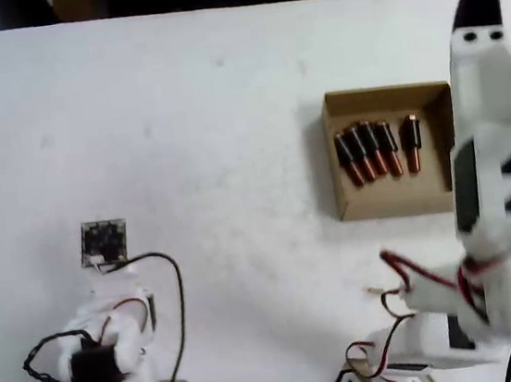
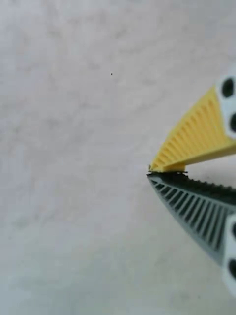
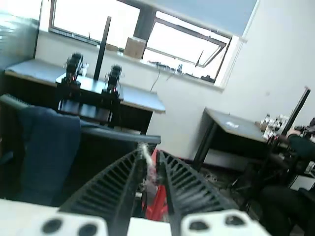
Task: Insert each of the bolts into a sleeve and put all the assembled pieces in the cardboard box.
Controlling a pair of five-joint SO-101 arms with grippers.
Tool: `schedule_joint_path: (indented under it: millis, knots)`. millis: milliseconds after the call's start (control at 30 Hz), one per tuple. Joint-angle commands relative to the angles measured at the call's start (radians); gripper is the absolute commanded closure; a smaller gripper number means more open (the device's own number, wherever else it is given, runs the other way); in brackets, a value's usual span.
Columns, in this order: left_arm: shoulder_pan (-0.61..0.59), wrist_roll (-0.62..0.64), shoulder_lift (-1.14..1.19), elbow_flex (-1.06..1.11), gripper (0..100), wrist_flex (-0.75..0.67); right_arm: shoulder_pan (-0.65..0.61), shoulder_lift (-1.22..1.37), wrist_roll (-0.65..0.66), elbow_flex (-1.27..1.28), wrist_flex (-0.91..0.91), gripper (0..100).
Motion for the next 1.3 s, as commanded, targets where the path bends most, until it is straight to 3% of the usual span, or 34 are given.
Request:
schedule_joint_path:
  millis: [0,900,1267]
  knots:
    - [-0.007,0.008,-0.007,-0.002,98,0.003,-0.010,-0.062,-0.008,-0.012,0.030,98.2]
    - [-0.007,0.008,-0.007,-0.002,98,0.003,-0.010,-0.096,-0.008,-0.009,0.030,98.2]
    - [-0.007,0.008,-0.007,-0.002,98,0.003,-0.012,-0.097,-0.009,0.359,0.015,98.1]
